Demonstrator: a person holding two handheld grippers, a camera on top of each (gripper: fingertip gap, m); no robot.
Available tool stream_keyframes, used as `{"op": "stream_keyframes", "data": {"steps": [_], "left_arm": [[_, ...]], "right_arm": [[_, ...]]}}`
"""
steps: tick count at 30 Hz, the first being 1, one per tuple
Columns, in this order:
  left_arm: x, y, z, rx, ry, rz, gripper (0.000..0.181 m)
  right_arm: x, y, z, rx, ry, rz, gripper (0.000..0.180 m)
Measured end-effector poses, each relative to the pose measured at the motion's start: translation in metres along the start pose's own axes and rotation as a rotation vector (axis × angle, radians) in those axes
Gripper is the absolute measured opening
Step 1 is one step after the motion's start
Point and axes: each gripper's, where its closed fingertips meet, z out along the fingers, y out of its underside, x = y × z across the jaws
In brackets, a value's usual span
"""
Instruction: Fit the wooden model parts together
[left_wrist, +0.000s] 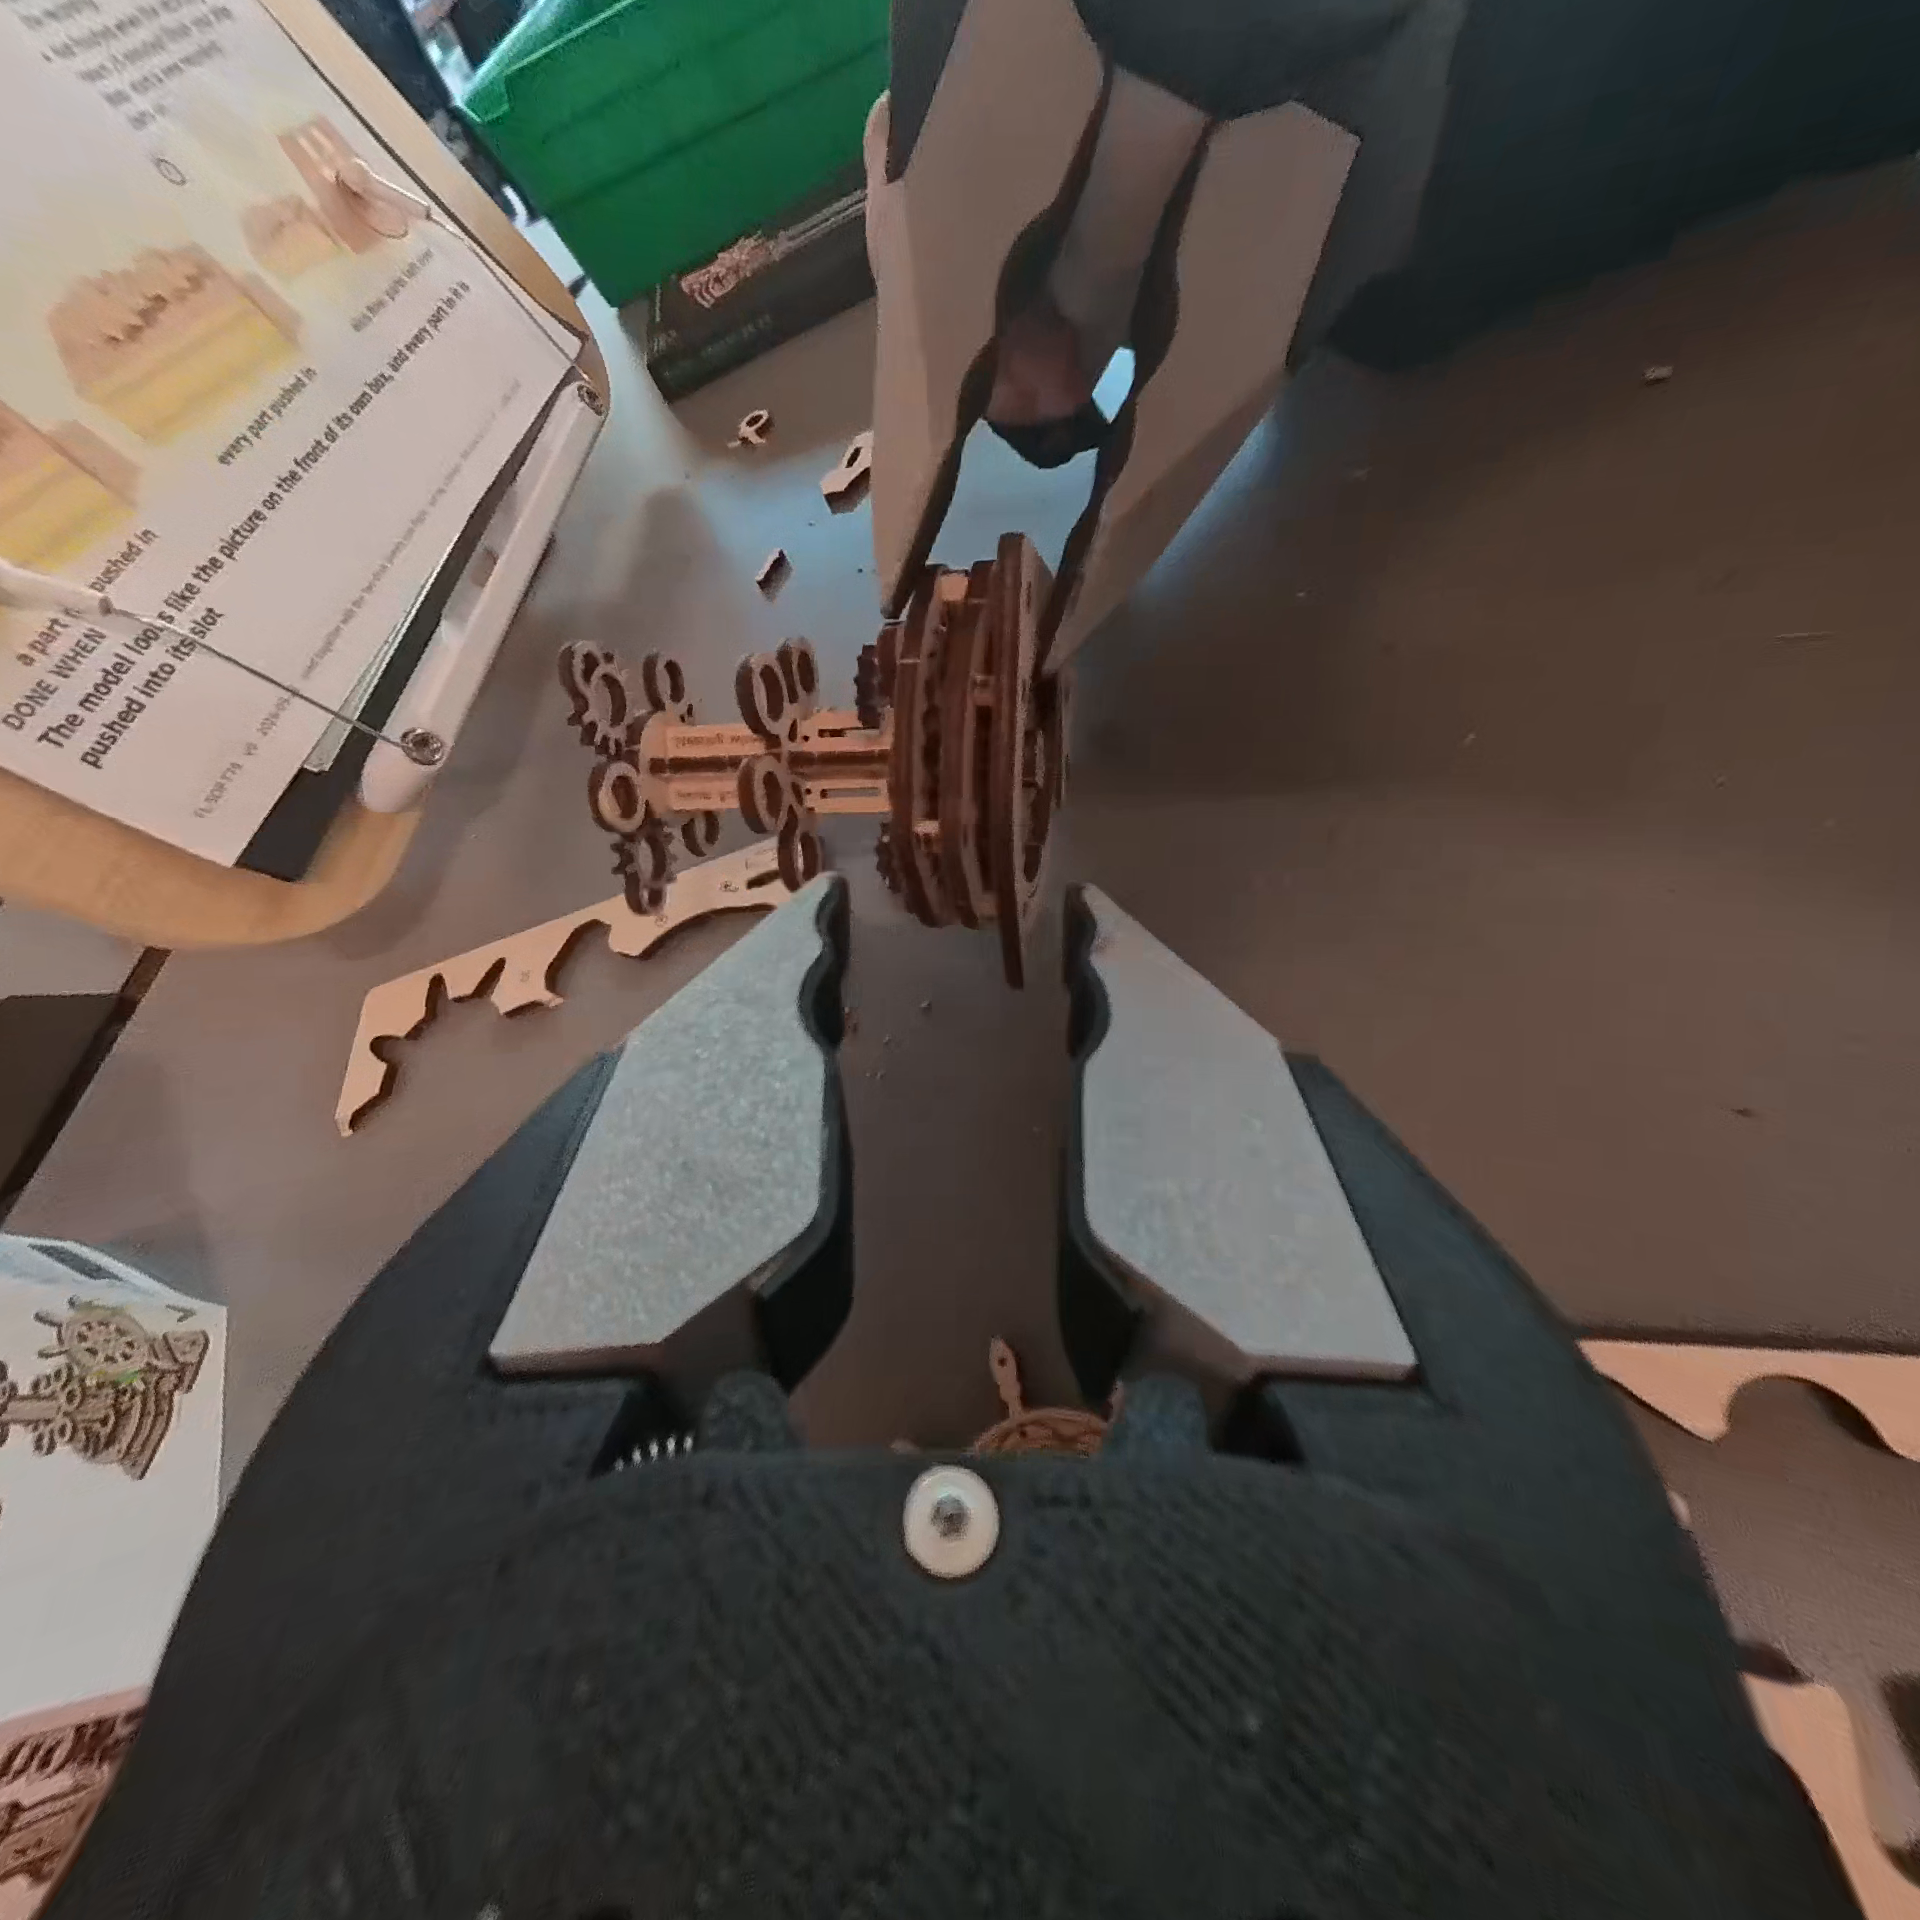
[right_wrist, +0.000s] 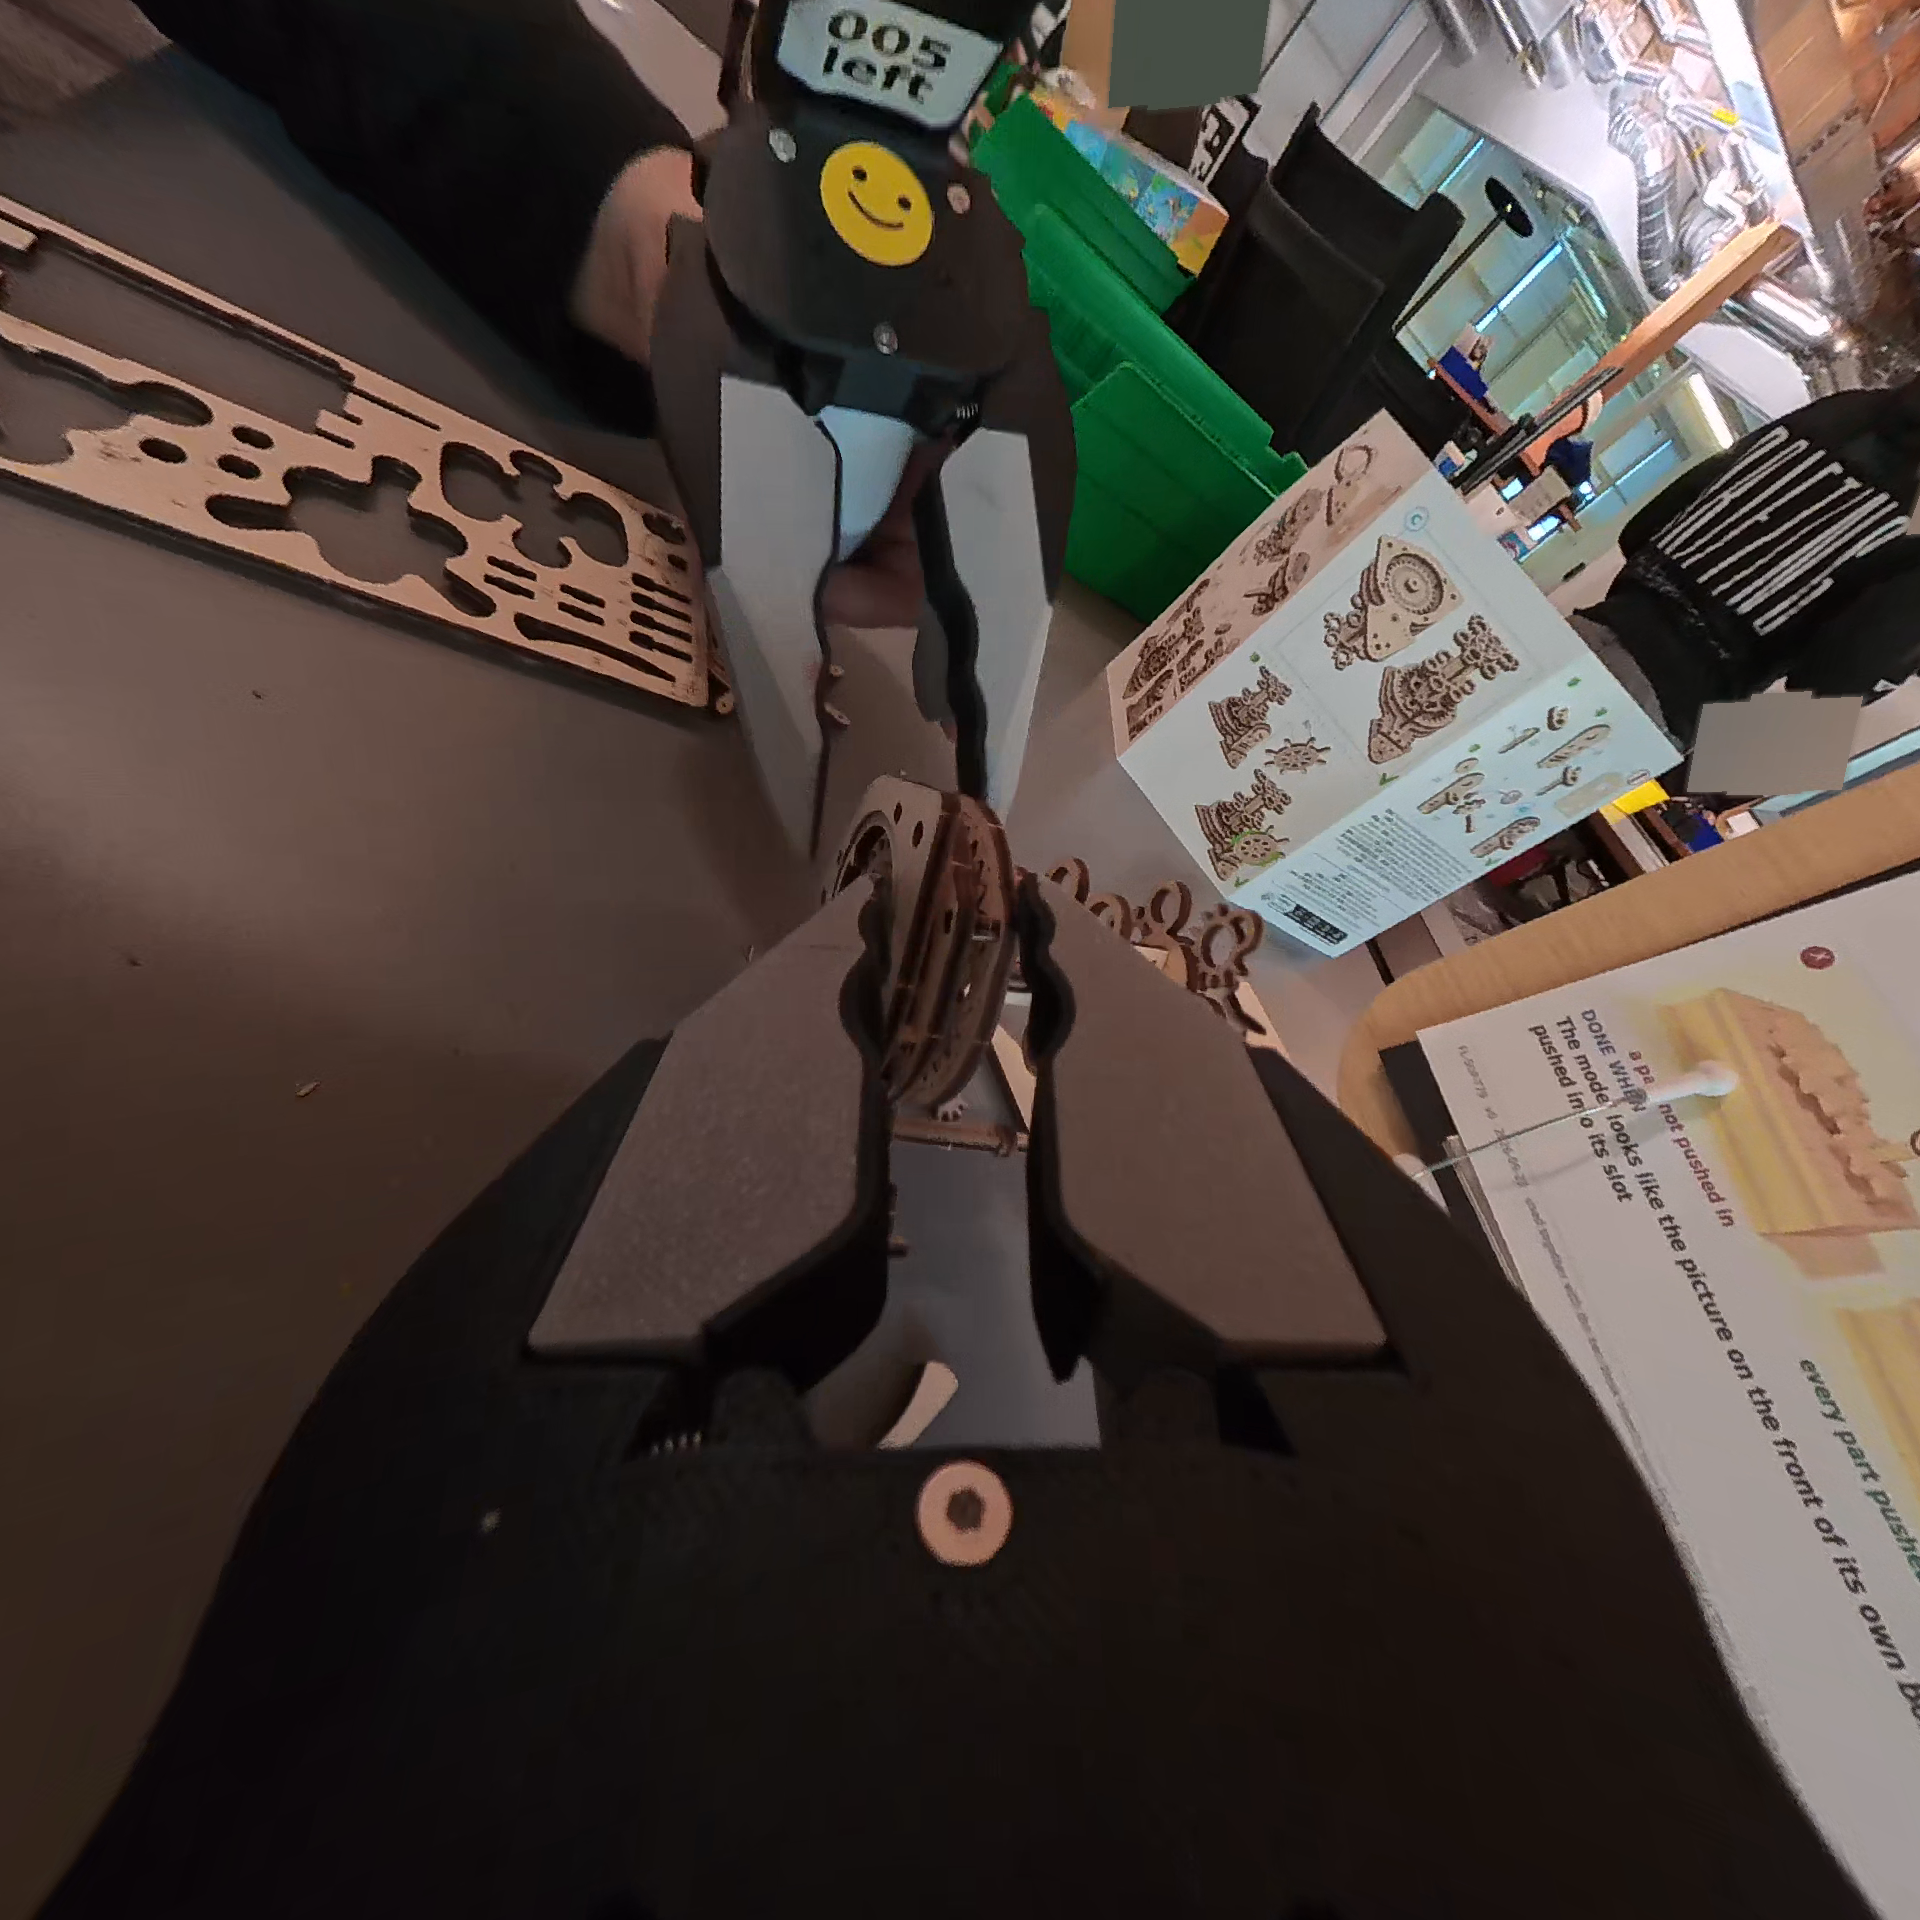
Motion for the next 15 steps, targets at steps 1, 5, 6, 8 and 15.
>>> {"op": "stream_keyframes", "data": {"steps": [1, 5, 6, 8, 15], "left_arm": [[0.001, -0.002, 0.001, 0.011, -0.001, 0.008, 0.032], [0.002, -0.009, 0.000, 0.056, 0.000, 0.010, 0.021], [0.001, -0.010, -0.001, 0.060, -0.004, 0.012, 0.020], [-0.001, -0.010, -0.002, 0.039, -0.040, 0.052, 0.020], [-0.013, -0.005, -0.004, -0.131, -0.270, 0.360, 0.019]], "right_arm": [[0.000, -0.002, 0.000, 0.010, -0.001, -0.001, 0.021], [0.001, -0.002, -0.002, 0.023, 0.001, -0.003, 0.021], [0.001, -0.001, -0.002, 0.018, 0.005, -0.007, 0.021], [0.002, 0.001, -0.001, 0.003, 0.019, -0.034, 0.021], [-0.003, -0.015, -0.001, -0.044, 0.039, -0.174, 0.027]]}}
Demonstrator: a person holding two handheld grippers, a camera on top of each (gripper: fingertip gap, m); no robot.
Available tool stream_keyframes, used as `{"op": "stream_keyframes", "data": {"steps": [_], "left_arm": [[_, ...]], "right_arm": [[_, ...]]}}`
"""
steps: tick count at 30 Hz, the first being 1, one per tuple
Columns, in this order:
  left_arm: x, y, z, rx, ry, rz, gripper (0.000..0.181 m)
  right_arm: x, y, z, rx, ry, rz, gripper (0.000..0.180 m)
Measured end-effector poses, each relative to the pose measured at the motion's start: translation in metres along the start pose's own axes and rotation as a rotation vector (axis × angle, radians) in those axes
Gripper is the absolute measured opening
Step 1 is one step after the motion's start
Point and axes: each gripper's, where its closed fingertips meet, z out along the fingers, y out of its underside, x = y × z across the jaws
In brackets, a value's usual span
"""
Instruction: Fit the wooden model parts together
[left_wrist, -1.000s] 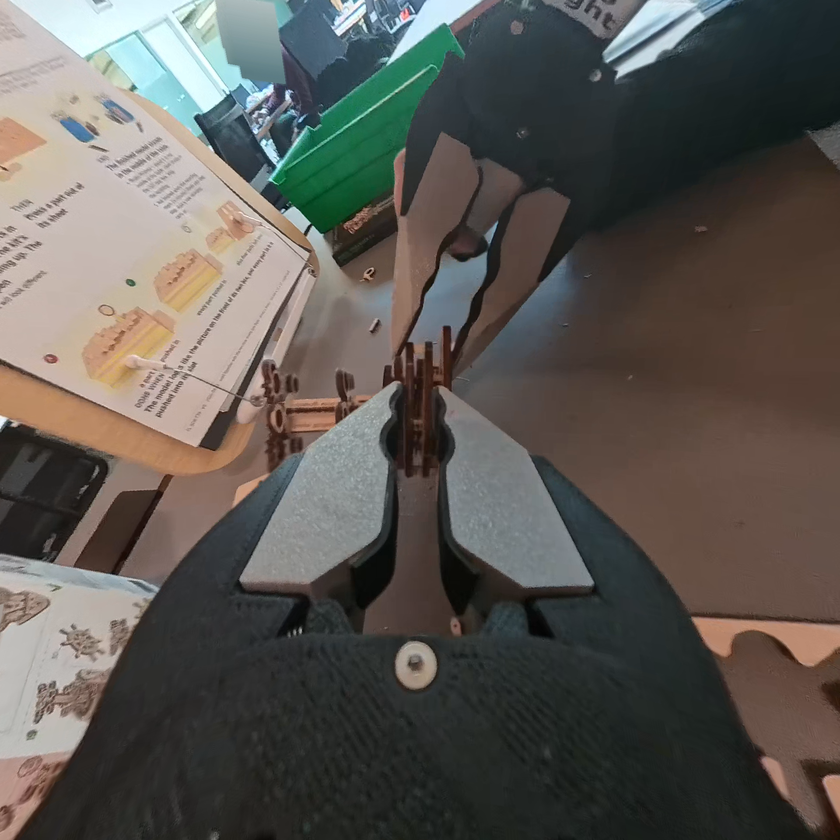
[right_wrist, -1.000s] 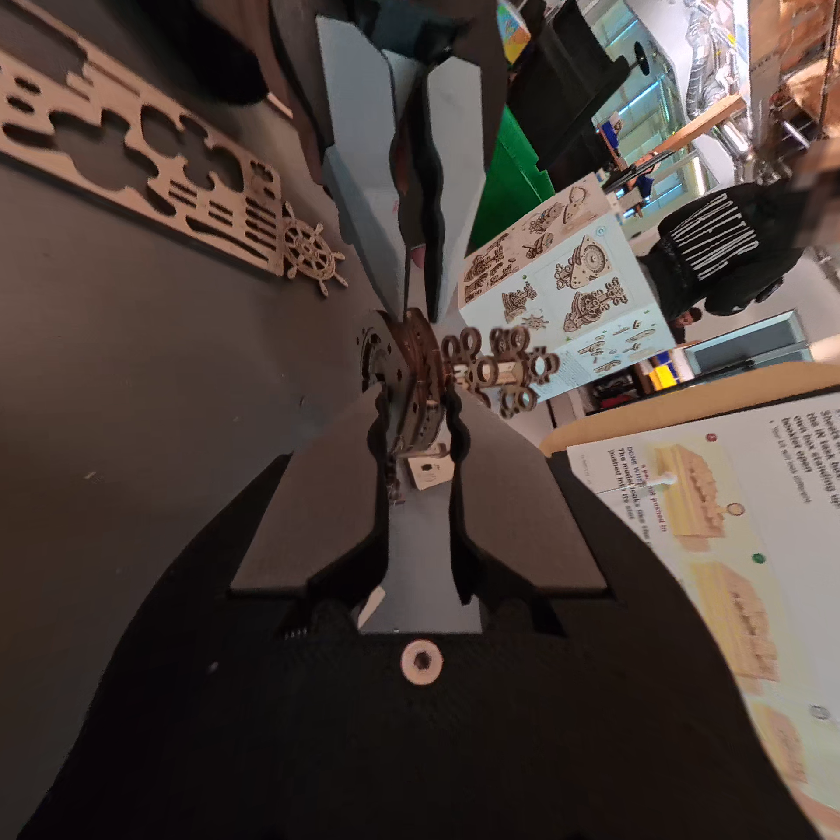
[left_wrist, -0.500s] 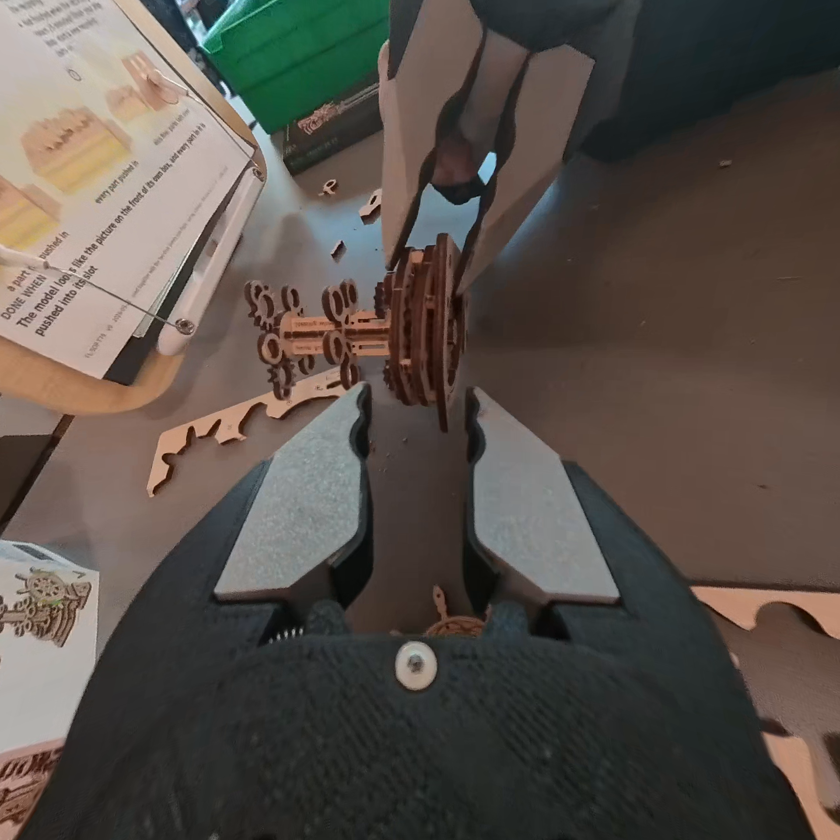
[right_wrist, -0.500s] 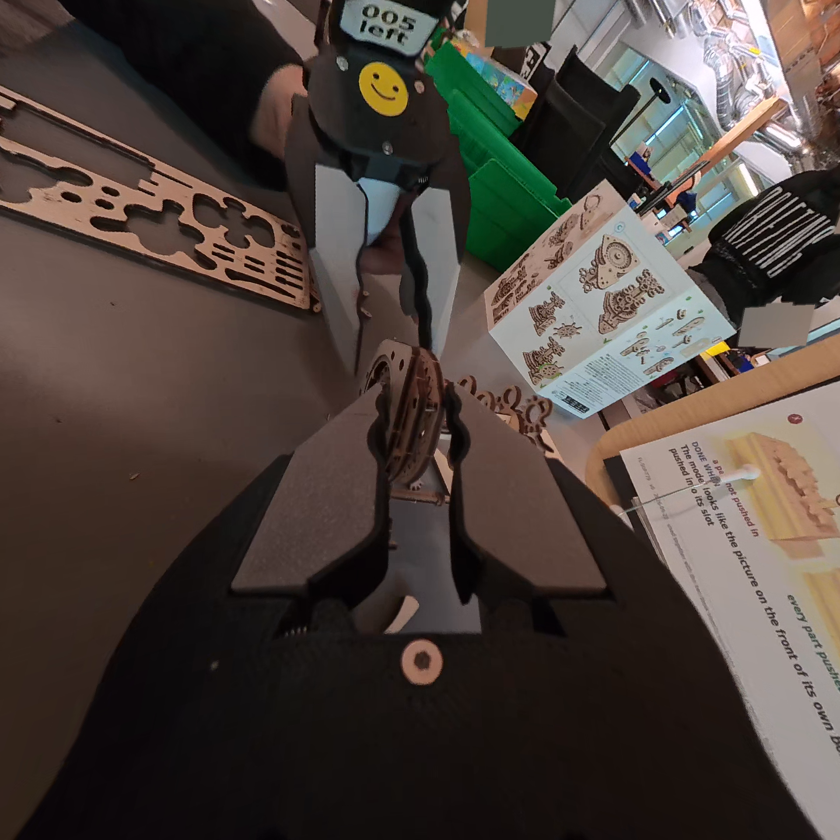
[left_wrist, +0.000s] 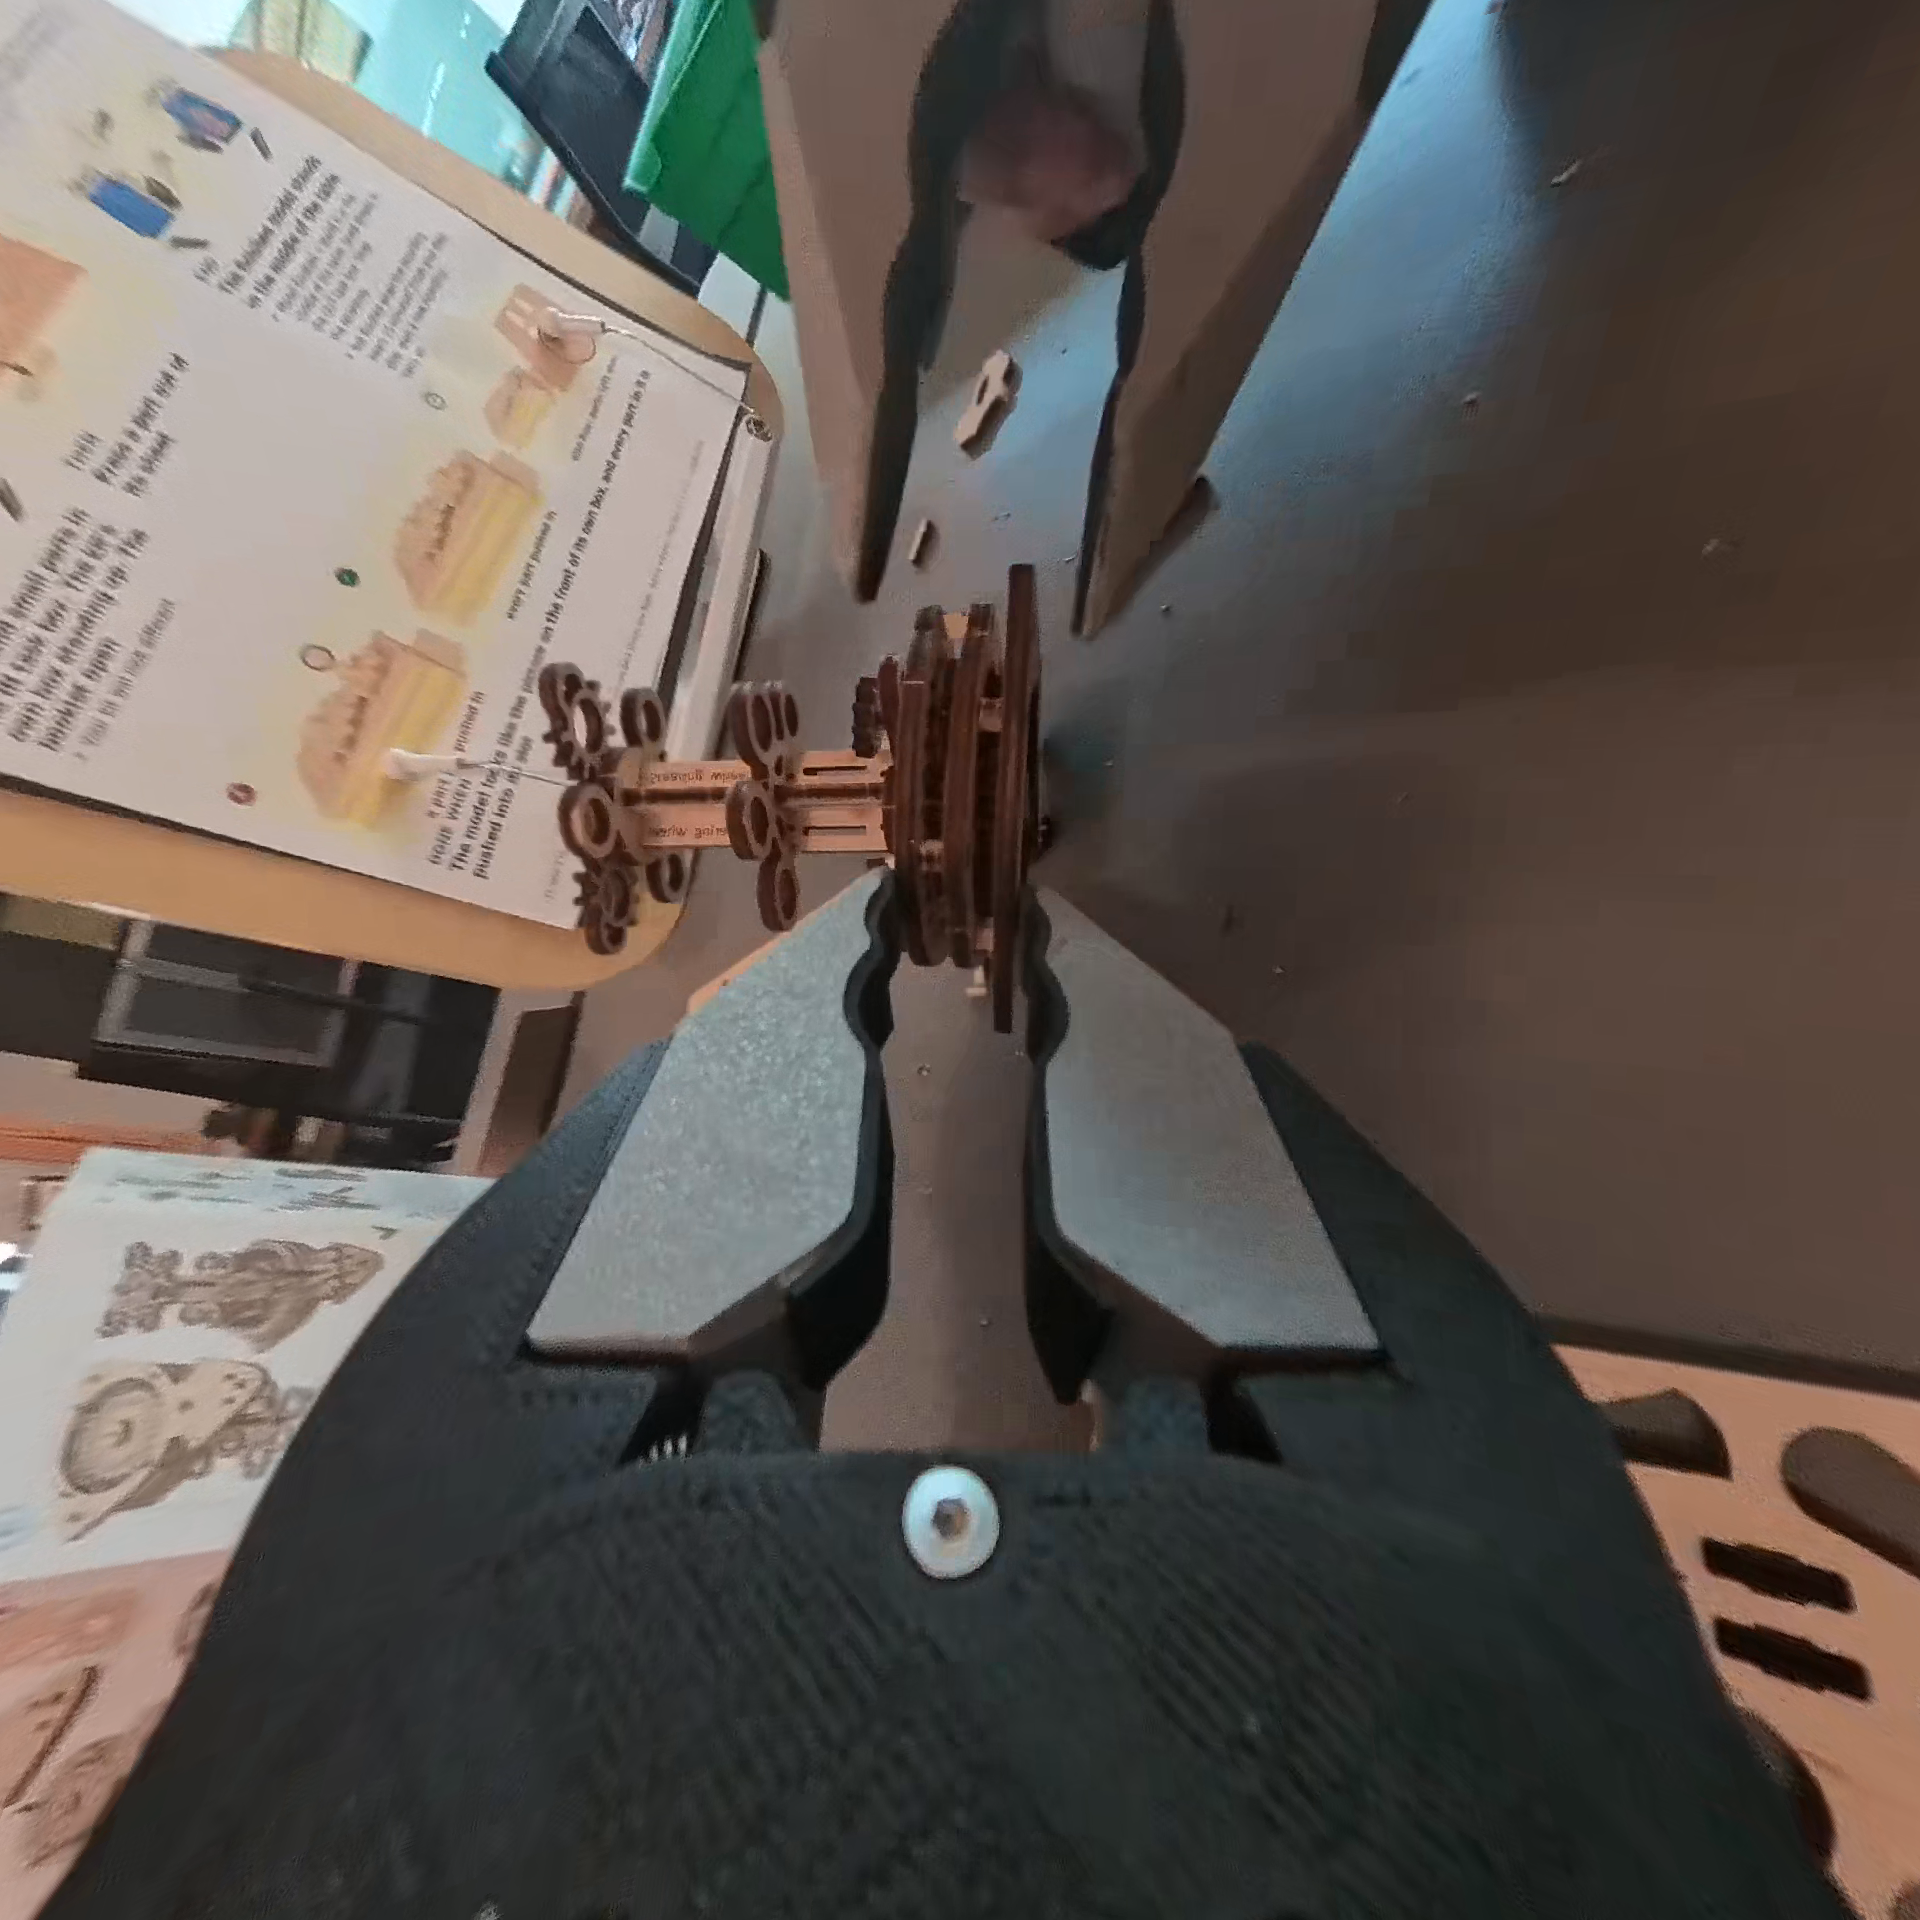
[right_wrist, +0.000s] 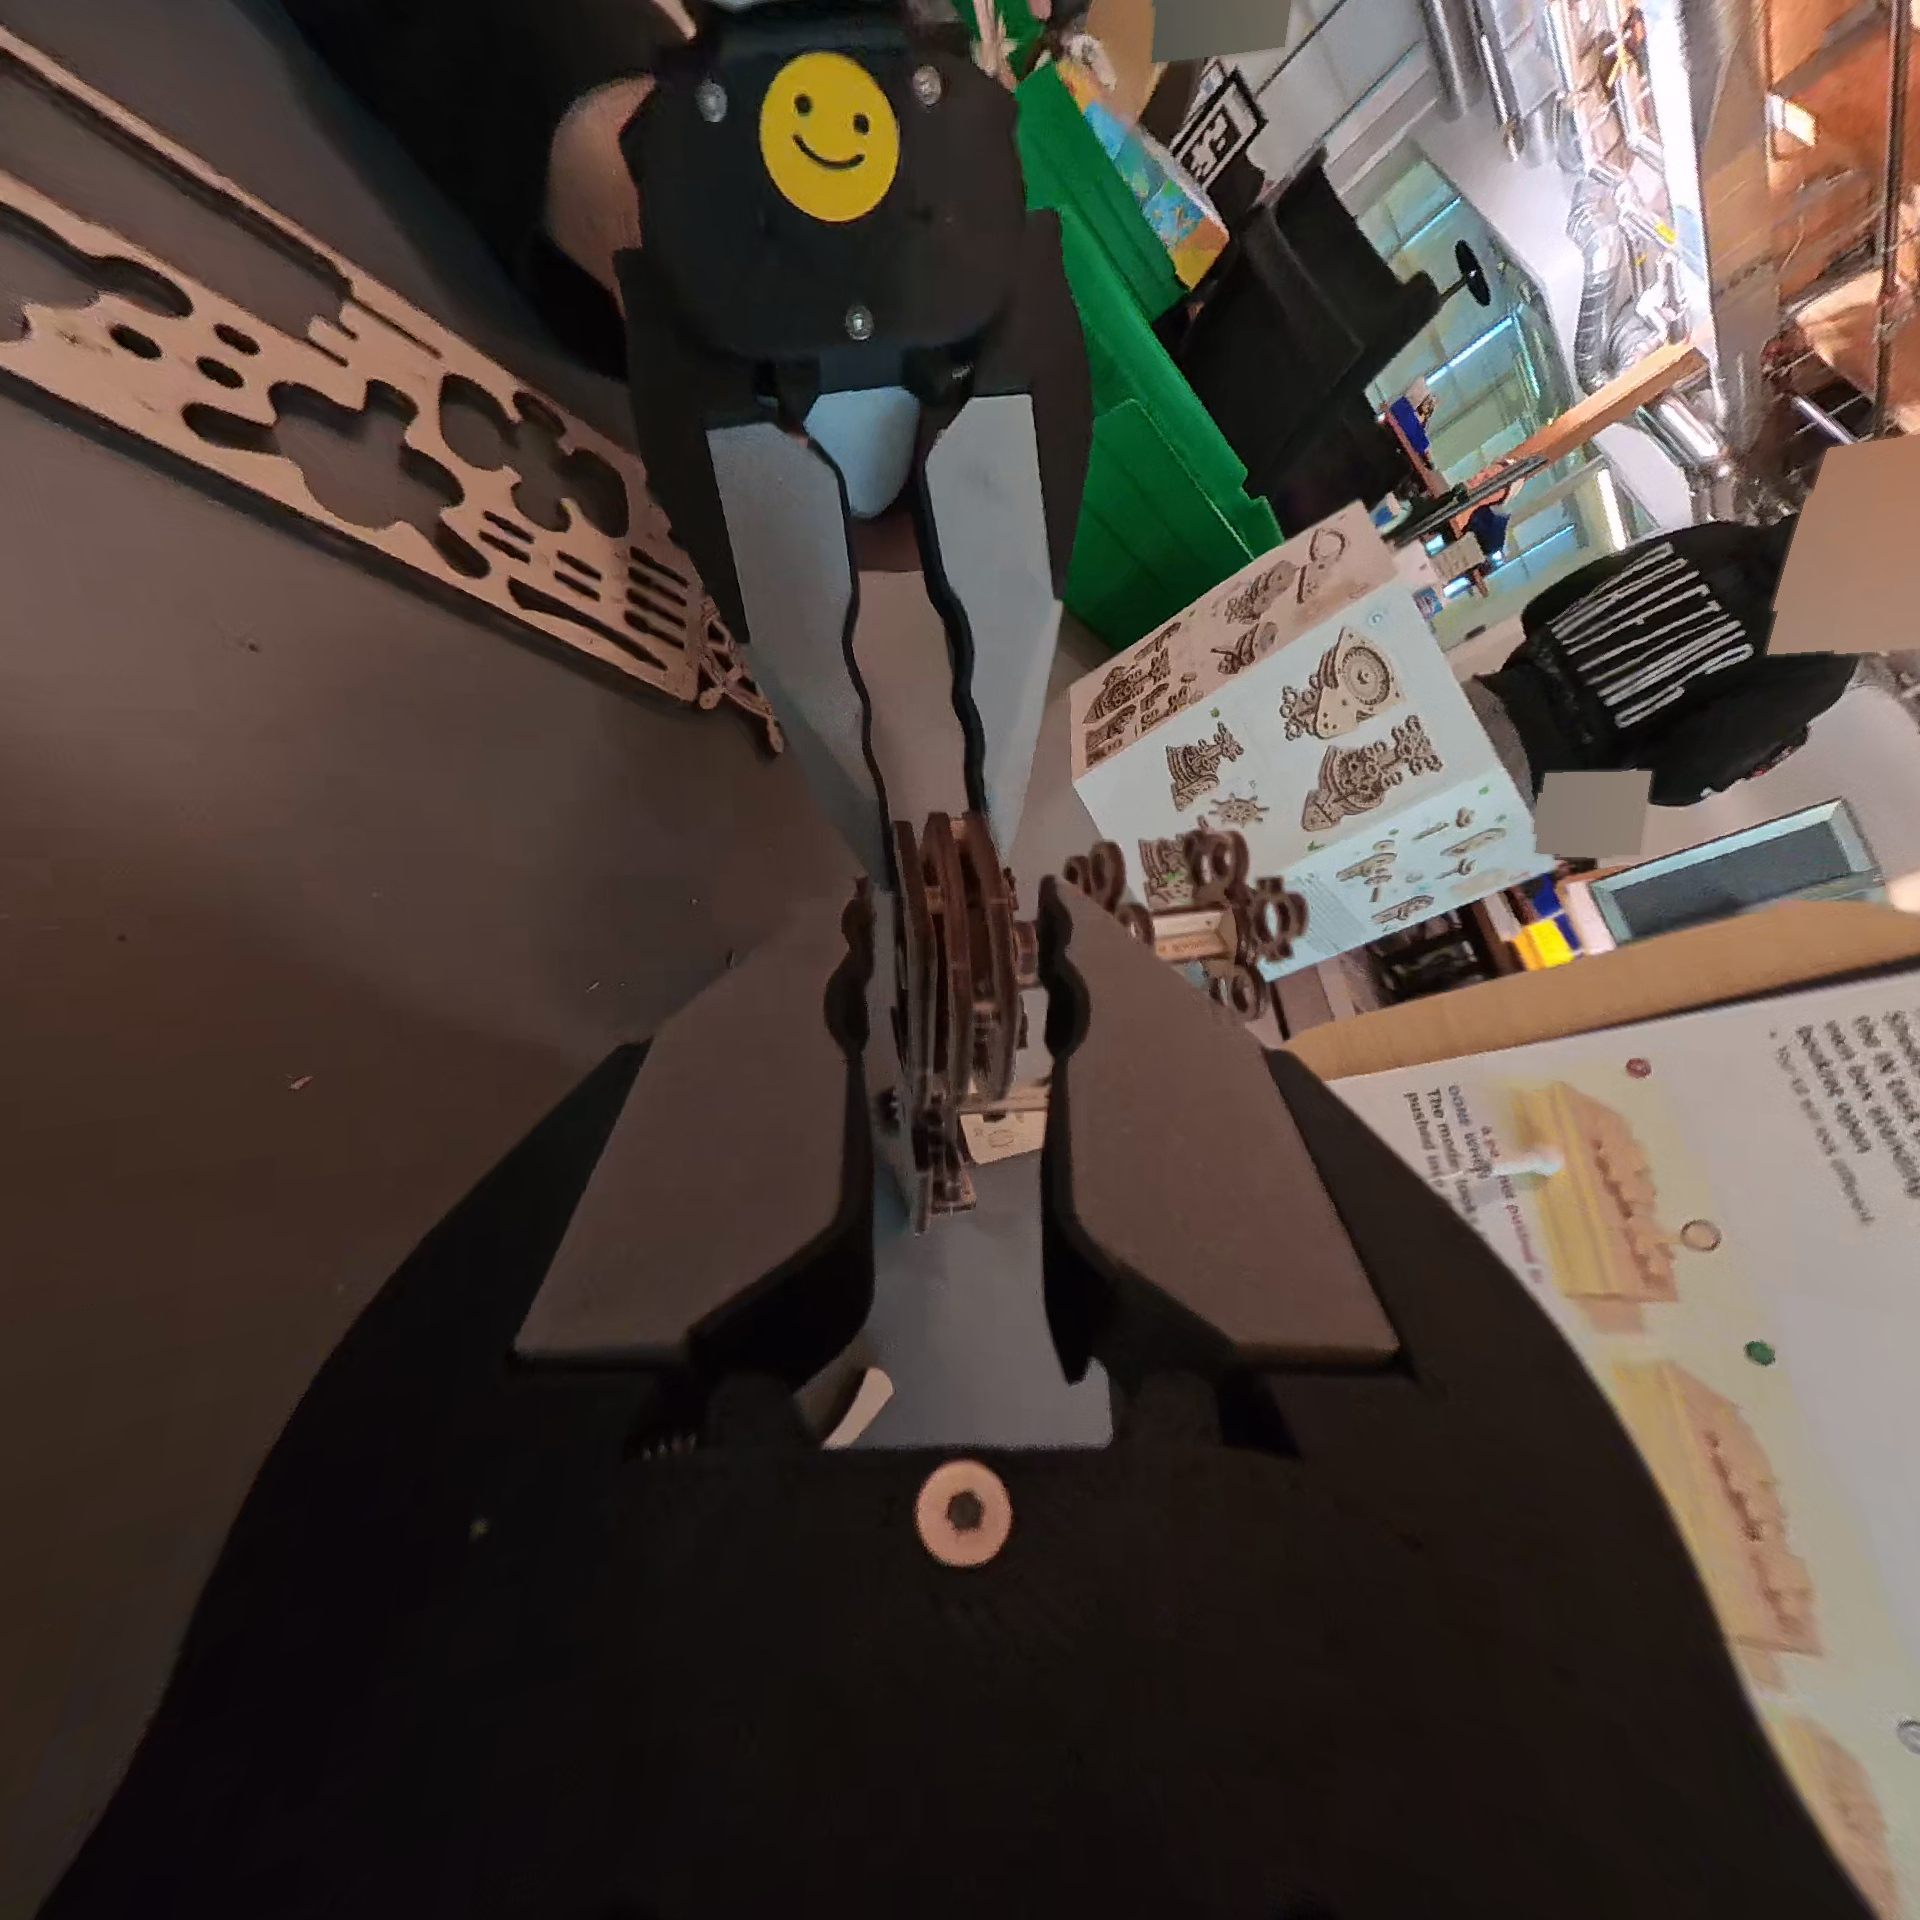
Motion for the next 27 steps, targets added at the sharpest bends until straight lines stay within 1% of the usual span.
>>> {"op": "stream_keyframes", "data": {"steps": [2, 4, 6, 8, 10, 13, 19, 21, 23, 25, 27], "left_arm": [[0.000, -0.001, 0.001, -0.016, -0.037, 0.084, 0.020], [-0.004, -0.001, 0.000, -0.051, -0.129, 0.229, 0.020], [-0.007, -0.006, -0.002, -0.062, -0.210, 0.361, 0.020], [-0.006, -0.014, -0.004, -0.054, -0.255, 0.432, 0.020], [-0.007, -0.019, -0.006, -0.036, -0.290, 0.468, 0.020], [-0.009, -0.022, -0.007, -0.014, -0.308, 0.469, 0.020], [-0.010, -0.026, -0.011, 0.083, -0.265, 0.313, 0.020], [-0.012, -0.028, -0.013, 0.107, -0.266, 0.287, 0.020], [-0.011, -0.032, -0.017, 0.135, -0.273, 0.301, 0.020], [-0.007, -0.034, -0.019, 0.167, -0.256, 0.319, 0.020], [-0.004, -0.037, -0.025, 0.222, -0.221, 0.294, 0.018]], "right_arm": [[-0.003, -0.001, 0.007, -0.054, 0.021, -0.071, 0.028], [-0.009, -0.002, 0.015, -0.101, 0.028, -0.139, 0.030], [-0.010, 0.005, 0.021, -0.168, 0.054, -0.201, 0.027], [-0.006, 0.007, 0.023, -0.202, 0.107, -0.285, 0.020], [-0.003, 0.004, 0.022, -0.211, 0.145, -0.343, 0.019], [-0.001, 0.001, 0.020, -0.206, 0.171, -0.373, 0.019], [0.004, -0.003, 0.015, -0.098, 0.143, -0.165, 0.018], [0.005, -0.004, 0.013, -0.061, 0.139, -0.137, 0.018], [0.005, -0.008, 0.010, -0.026, 0.142, -0.165, 0.019], [0.002, -0.009, 0.009, -0.026, 0.135, -0.196, 0.019], [0.002, -0.010, 0.007, -0.053, 0.162, -0.297, 0.019]]}}
